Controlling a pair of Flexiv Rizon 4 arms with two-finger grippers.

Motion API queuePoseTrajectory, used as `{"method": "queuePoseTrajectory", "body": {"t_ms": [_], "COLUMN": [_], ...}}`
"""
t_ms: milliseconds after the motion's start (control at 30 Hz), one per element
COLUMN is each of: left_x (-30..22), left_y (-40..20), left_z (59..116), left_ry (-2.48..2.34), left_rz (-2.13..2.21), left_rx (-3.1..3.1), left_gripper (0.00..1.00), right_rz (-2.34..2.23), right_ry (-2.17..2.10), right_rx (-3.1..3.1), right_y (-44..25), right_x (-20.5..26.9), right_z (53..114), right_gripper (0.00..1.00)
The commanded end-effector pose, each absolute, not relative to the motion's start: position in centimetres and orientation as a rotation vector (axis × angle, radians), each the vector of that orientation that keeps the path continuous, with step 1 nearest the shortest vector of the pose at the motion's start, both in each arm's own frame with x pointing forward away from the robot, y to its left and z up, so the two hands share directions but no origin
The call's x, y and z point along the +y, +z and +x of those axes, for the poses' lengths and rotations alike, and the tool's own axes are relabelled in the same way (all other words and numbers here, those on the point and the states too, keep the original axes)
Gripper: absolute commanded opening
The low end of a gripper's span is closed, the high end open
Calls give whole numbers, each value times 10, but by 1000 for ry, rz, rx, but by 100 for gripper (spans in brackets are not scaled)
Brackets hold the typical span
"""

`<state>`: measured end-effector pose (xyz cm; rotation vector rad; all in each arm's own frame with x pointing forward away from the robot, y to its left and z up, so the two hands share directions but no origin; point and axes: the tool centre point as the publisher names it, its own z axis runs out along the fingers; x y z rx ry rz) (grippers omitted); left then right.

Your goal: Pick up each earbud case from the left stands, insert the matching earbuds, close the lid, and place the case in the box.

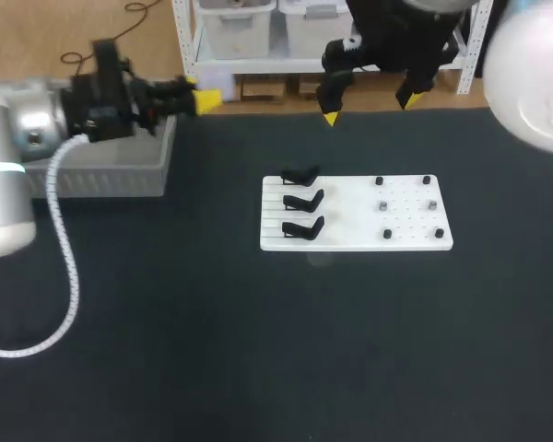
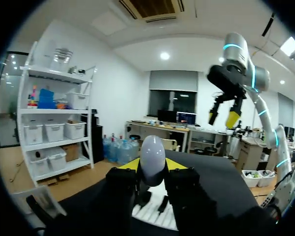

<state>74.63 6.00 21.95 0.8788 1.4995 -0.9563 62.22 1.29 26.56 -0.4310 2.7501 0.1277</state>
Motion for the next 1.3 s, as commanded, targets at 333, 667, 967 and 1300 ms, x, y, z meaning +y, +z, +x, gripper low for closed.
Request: {"method": "queuePoseTrajectory", "body": {"t_ms": [333,667,967,1300], "left_x": [196,225,236,237], "left_y": [168,138,139,139], "left_z": [824,855,851,850], "left_ry": [-320,-224,-182,-193], "left_rz": [576,536,485,485], "left_rx": [1789,1851,1875,1877], "left_gripper": [0,0,100,100], "right_rz": [-412,-412,-412,-412], "right_ry": [145,145,145,145], "right_rx": [2657,2657,2657,2657], "right_y": [264,264,264,264], "right_x": [11,11,11,11], "right_z": [619,619,619,619], "right_gripper": [100,100,100,100]}}
